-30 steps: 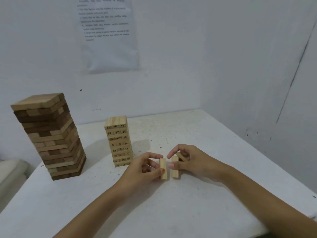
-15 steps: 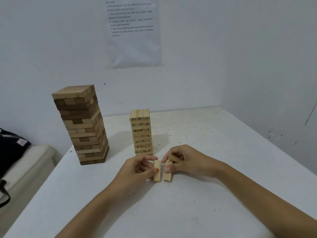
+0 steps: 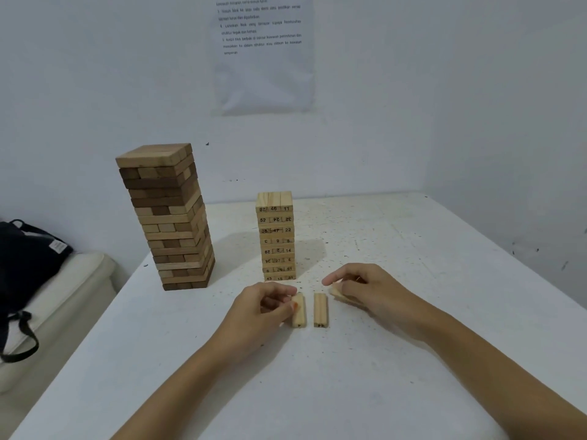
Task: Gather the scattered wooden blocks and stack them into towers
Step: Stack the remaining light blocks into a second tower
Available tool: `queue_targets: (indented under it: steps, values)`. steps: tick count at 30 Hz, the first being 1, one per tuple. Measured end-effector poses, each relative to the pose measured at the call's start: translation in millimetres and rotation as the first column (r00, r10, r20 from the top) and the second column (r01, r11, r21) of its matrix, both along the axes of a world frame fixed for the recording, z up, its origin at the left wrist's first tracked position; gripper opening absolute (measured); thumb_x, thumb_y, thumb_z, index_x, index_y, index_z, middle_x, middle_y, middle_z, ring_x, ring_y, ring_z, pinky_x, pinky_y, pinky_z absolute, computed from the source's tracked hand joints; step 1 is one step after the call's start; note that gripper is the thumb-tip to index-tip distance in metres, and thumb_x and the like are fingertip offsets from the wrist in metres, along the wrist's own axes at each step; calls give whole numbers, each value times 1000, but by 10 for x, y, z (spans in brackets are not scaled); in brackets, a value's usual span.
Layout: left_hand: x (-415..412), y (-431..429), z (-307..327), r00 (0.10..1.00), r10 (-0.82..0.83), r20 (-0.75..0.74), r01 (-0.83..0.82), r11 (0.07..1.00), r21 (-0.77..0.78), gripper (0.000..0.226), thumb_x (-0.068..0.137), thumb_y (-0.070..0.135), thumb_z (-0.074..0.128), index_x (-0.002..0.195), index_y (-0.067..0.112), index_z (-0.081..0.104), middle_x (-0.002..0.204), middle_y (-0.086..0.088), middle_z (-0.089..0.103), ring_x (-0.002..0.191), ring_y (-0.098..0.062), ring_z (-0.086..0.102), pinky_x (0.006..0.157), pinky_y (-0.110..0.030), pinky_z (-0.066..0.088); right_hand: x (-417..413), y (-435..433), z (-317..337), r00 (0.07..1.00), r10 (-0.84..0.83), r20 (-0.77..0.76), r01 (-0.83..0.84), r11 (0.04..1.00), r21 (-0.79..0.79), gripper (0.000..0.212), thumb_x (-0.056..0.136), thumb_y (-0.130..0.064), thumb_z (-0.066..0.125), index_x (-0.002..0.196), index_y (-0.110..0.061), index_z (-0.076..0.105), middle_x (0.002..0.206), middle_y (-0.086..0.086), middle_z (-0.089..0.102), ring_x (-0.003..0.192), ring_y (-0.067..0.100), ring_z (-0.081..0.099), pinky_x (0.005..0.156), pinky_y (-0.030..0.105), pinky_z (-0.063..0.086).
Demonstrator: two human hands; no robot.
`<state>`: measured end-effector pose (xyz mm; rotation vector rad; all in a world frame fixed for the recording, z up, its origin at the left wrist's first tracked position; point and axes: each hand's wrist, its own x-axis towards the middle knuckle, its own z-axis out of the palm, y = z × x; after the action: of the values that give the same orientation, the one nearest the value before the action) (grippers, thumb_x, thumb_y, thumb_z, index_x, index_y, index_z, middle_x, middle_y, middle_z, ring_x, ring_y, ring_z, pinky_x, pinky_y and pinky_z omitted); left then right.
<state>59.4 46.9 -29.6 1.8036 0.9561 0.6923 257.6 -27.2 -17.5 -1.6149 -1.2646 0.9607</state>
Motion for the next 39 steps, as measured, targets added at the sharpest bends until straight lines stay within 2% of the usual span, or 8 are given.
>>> queue_targets:
  steps: [8,13,20,25,29,31,34,39]
  values:
    - [-19,2,-4,1000,2,30,-1,999,-38,21,88,6,65,107,12,68,91,-4,66,88,-15,65,74,-15,53,31,-12,-53,940,-238,246,218,970,106,3,83,-20,75,87,-20,76,75,2,64,62,5,54,57,11,41]
    - [52,-29,-13,998,-21,59,24,998,-52,19,86,7,68,104,10,68,95,-13,67,95,-26,66,76,-20,56,-78,-19,-46,978,-197,67,188,974,123,7,84,-3,72,89,-8,71,55,9,60,44,15,58,50,24,52]
    - [80,-40,-27,998,-22,61,24,999,-42,19,84,9,70,103,12,68,95,-11,66,94,-24,67,85,-30,57,-115,-5,-63,980,-177,91,167,980,106,18,91,1,59,100,-13,66,62,9,62,48,15,62,54,23,52]
    - [83,-41,-44,999,-18,27,19,1000,-8,29,84,14,71,113,15,66,101,-8,62,95,-21,66,87,-32,56,-144,-28,10,991,-122,52,120,992,37,33,88,3,54,113,-17,60,76,7,61,57,13,58,58,25,50]
    - [83,-59,-55,1000,10,6,-10,998,57,19,82,17,74,101,17,68,91,-1,62,85,-13,64,82,-26,56,-266,-156,65,927,116,356,-99,993,-66,67,79,-40,74,131,-42,31,100,-17,43,87,1,51,68,17,43]
    - [84,-66,-59,1000,11,16,-12,998,56,19,81,18,75,99,16,68,86,1,62,75,-3,61,73,-16,53,-328,-173,39,862,103,496,-121,993,4,78,76,-49,72,136,-43,22,100,-24,34,101,1,47,80,22,46]
    - [78,-77,-58,1000,19,21,-21,996,91,23,79,21,77,99,15,68,87,0,63,71,1,56,65,-11,46,-322,-163,5,838,59,542,-127,988,88,74,77,-39,69,135,-41,23,100,-24,37,103,-2,41,84,27,49]
    - [73,-128,-56,999,20,50,-26,993,115,42,78,23,77,116,12,62,103,-7,60,84,-6,56,69,-10,47,-198,-167,74,869,199,454,-232,973,17,73,73,-14,67,130,-45,33,112,-16,44,102,-3,40,80,18,49]
